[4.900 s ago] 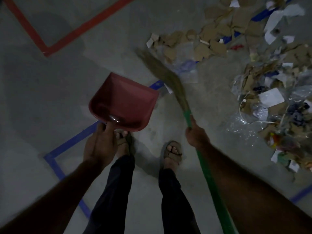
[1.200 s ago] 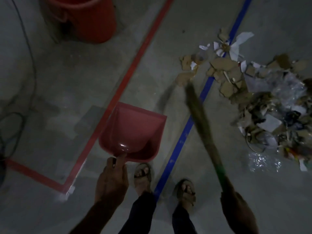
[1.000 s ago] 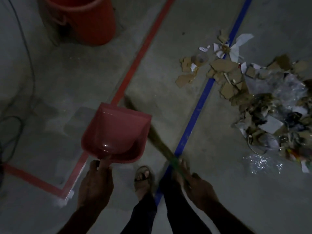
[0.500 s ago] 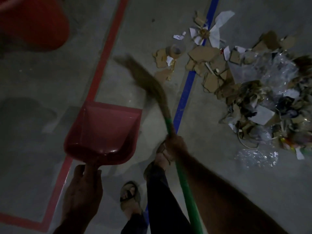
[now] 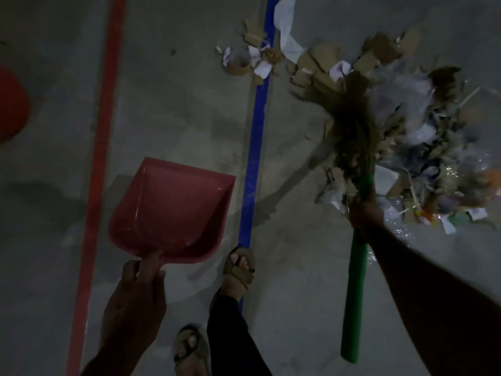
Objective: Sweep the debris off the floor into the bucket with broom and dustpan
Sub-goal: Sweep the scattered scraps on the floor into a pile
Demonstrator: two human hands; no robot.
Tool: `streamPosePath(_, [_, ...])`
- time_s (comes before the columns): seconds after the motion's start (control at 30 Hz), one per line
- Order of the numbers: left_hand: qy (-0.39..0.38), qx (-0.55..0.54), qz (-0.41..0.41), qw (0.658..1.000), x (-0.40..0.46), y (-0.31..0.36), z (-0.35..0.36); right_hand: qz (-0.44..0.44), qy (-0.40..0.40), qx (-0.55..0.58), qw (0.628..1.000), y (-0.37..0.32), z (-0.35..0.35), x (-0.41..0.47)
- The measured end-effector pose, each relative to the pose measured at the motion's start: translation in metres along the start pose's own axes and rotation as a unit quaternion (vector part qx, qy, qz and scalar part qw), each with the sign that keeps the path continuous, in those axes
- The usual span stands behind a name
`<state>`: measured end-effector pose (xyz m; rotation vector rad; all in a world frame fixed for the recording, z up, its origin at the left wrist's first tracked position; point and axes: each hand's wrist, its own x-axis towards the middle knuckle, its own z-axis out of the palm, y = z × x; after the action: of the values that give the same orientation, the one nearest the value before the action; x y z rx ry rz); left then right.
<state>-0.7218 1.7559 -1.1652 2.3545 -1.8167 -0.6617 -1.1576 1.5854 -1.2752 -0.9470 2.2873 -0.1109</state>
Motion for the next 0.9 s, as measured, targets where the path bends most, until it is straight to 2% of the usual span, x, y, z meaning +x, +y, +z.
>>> streamPosePath(0.1, [-0.022,0.027,0.051,0.998,0.025,0.009,-0.006,-0.029,0.038,0.027,0.998,-0.003,-0.026,-0.014])
streamPosePath(0.2, [-0.028,0.008,0.031,0.999,0.048,0.015,-0.013,-0.053,0.043,0.048,0.997,0.003,-0.033,-0.058])
streamPosePath(0.3, [-0.020,0.014,0.029,0.999,0.066,0.025,-0.019,-0.082,-0.014,0.030,0.996,0.026,-0.029,-0.118])
streamPosePath(0.37, [-0.026,0.014,0.035,0.999,0.075,0.029,-0.023,-0.094,-0.077,-0.025,0.992,0.051,-0.021,-0.156])
streamPosePath(0.47, [-0.042,0.009,0.047,0.998,0.086,0.034,-0.029,-0.061,-0.175,-0.134,0.973,0.094,-0.011,-0.194])
streamPosePath(0.53, [-0.056,0.015,0.068,0.996,0.092,0.036,-0.030,0.004,-0.200,-0.170,0.965,0.117,-0.009,-0.197])
streamPosePath(0.67, [-0.083,0.016,0.109,0.990,0.105,0.031,-0.027,0.111,-0.117,-0.139,0.977,0.123,-0.022,-0.154])
streamPosePath(0.8, [-0.109,-0.002,0.105,0.988,0.118,0.025,-0.024,0.140,-0.018,-0.116,0.983,0.096,-0.043,-0.090])
streamPosePath(0.9, [-0.109,0.005,0.104,0.989,0.129,0.019,-0.026,0.122,0.040,-0.093,0.987,0.066,-0.056,-0.061])
